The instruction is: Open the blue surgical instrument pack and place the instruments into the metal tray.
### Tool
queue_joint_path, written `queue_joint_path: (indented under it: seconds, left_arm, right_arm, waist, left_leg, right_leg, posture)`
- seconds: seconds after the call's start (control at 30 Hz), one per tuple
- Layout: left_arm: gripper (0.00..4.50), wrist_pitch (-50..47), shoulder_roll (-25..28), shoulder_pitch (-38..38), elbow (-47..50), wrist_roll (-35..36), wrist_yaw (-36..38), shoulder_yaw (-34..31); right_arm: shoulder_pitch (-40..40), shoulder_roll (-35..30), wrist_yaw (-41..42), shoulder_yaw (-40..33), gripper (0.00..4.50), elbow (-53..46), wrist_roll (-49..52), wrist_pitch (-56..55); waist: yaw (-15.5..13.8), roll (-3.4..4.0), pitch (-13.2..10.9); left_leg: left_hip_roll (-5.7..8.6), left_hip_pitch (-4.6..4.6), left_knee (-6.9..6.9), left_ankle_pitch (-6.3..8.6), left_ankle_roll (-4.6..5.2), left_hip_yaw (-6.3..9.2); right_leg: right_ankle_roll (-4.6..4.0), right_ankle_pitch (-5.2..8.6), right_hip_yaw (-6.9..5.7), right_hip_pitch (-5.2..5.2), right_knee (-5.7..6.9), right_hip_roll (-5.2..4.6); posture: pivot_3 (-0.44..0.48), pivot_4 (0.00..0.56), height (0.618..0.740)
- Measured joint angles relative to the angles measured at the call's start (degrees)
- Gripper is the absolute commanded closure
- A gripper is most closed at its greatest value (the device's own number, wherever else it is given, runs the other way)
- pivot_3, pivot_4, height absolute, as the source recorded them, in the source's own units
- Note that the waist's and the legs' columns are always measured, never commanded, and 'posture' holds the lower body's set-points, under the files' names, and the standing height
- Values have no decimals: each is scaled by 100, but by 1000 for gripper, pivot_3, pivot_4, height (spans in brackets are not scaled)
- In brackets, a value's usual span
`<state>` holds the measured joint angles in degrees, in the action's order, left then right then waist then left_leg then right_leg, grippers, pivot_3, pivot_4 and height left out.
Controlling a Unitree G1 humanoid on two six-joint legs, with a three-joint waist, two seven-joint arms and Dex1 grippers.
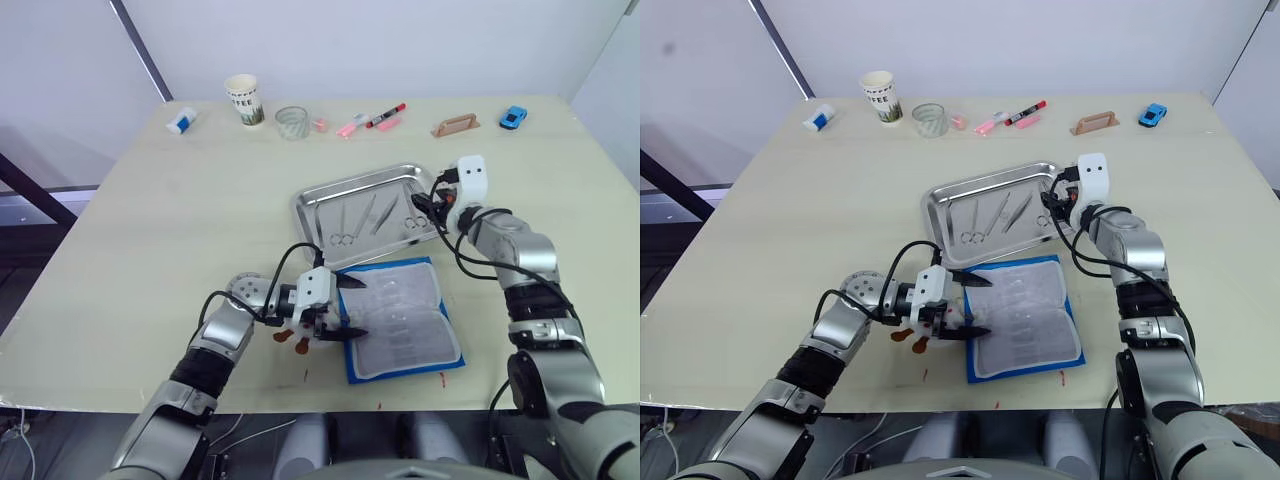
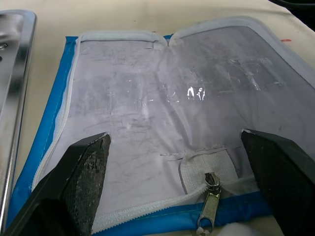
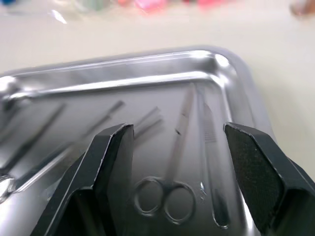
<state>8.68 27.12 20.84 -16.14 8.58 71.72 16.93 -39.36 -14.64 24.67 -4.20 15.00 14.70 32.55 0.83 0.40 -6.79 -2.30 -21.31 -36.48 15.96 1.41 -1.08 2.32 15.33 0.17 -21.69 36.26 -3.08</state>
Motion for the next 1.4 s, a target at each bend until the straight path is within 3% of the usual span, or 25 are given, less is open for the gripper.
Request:
queue_joint_path:
  seconds: [0.2,0.33,0.53,0.63,0.67,0.83,1.0,1.23,1.4]
  left_arm:
    - [0,-66,23,-391,330,412,7,-355]
    - [0,-447,50,-805,899,905,-61,-676]
    - [0,-1199,175,-1271,1834,1418,-360,-979]
    - [0,-1965,291,-1577,2578,1912,-769,-1281]
    - [0,-2092,336,-1664,2697,2006,-829,-1358]
    - [0,-2796,619,-2237,3315,2541,-1225,-1944]
    - [0,-3153,806,-3084,3688,2874,-1614,-2753]
    - [0,-3074,946,-4032,3636,2919,-1645,-3615]
    - [0,-2994,965,-4362,3528,2789,-1684,-3883]
  right_arm:
    - [879,-385,1220,-22,1283,-981,450,-886]
    - [1724,-934,2541,5,1283,-1599,897,-1282]
    - [2364,-1243,3393,5,1283,-2171,1400,-1319]
    - [2759,-1537,3762,48,339,-2530,1505,-1384]
    - [2826,-1584,3816,54,10,-2588,1514,-1408]
    - [3473,-1927,4120,-133,10,-2928,1705,-1549]
    - [4538,-2433,4436,-1000,10,-3023,1880,-1821]
    - [5472,-2578,4624,-1978,10,-2846,1932,-2323]
    - [5819,-2577,4674,-2155,10,-2612,1866,-2620]
  waist:
    - [23,-28,-34]
    - [30,-53,-60]
    - [-8,-87,-96]
    - [-21,-108,-125]
    - [-22,-109,-127]
    - [-37,-115,-149]
    - [-76,-130,-165]
    - [-117,-134,-171]
    - [-161,-132,-175]
  left_leg:
    - [-7,-1,1,1,0,-1]
    - [-27,-15,3,2,0,-1]
    - [-31,-48,2,2,-1,13]
    - [-27,-51,-2,3,-2,15]
    - [-27,-51,-2,3,-2,15]
    - [-15,-48,-4,2,-3,20]
    - [3,-50,-6,3,-5,18]
    - [4,-45,-20,2,-6,16]
    - [3,-48,-46,2,-6,11]
  right_leg:
    - [0,0,1,-2,-2,1]
    - [1,0,-4,-5,-22,3]
    - [6,-4,-19,-24,-38,-4]
    - [9,-6,-24,-23,-40,-16]
    - [10,-6,-24,-23,-39,-17]
    - [11,-7,-33,-19,-39,-39]
    - [13,-7,-42,-14,-44,-65]
    - [-2,2,-40,-8,-44,-69]
    - [-2,1,-33,-2,-41,-67]
  posture:
    - [0,150,740]
    - [0,150,740]
    - [0,150,740]
    - [0,150,740]
    - [0,150,740]
    - [0,150,740]
    - [0,150,740]
    - [0,150,740]
    - [0,150,740]
